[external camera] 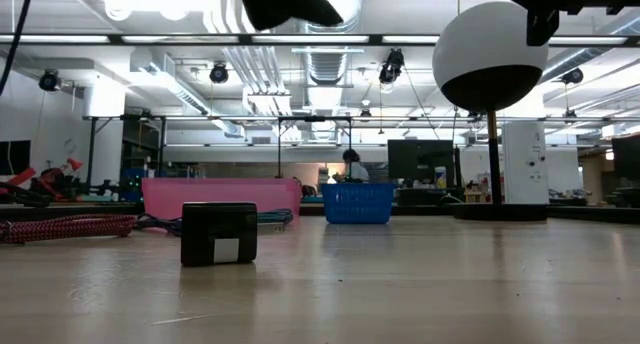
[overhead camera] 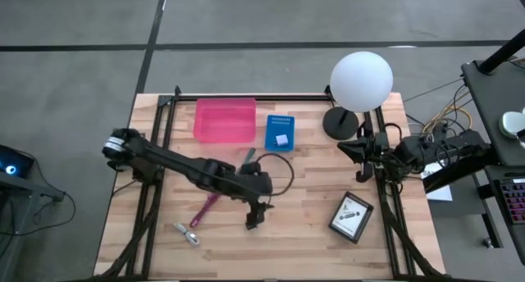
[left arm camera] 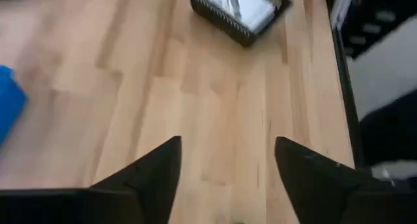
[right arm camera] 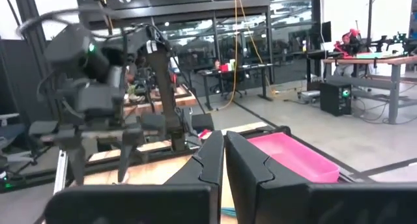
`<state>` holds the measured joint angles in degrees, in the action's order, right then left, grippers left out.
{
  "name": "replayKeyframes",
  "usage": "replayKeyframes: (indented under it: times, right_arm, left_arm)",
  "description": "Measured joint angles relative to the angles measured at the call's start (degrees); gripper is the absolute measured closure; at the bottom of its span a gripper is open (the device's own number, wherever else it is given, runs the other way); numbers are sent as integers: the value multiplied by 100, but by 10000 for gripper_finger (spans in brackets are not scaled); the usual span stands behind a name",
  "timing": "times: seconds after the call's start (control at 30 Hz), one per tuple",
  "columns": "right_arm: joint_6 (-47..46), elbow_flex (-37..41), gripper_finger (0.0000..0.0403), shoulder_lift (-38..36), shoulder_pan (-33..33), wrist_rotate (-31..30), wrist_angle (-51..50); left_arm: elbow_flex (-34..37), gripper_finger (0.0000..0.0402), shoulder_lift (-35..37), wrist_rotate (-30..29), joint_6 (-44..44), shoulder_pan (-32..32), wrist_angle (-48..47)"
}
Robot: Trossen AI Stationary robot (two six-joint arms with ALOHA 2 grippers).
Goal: Pick and place items into bin
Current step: Put the black charger adapter into the blue bin
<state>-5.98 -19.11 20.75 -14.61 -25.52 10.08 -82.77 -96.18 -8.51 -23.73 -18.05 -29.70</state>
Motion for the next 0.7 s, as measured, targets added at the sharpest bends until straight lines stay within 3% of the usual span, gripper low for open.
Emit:
replayKeyframes:
  times: [0.13, 0.37, 0.7]
  right_arm:
    - [42, 0, 394, 0, 0, 0, -76]
    - [69, 0, 394, 0, 1, -2, -250]
    - [64, 2, 394, 2, 2, -4, -419]
  left_arm:
    - [4, 135, -369, 568, -207, -63, -13]
    - [10, 127, -949, 1241, -1222, -184, -671]
    - [65, 127, -1299, 1273, -1655, -304, -1124]
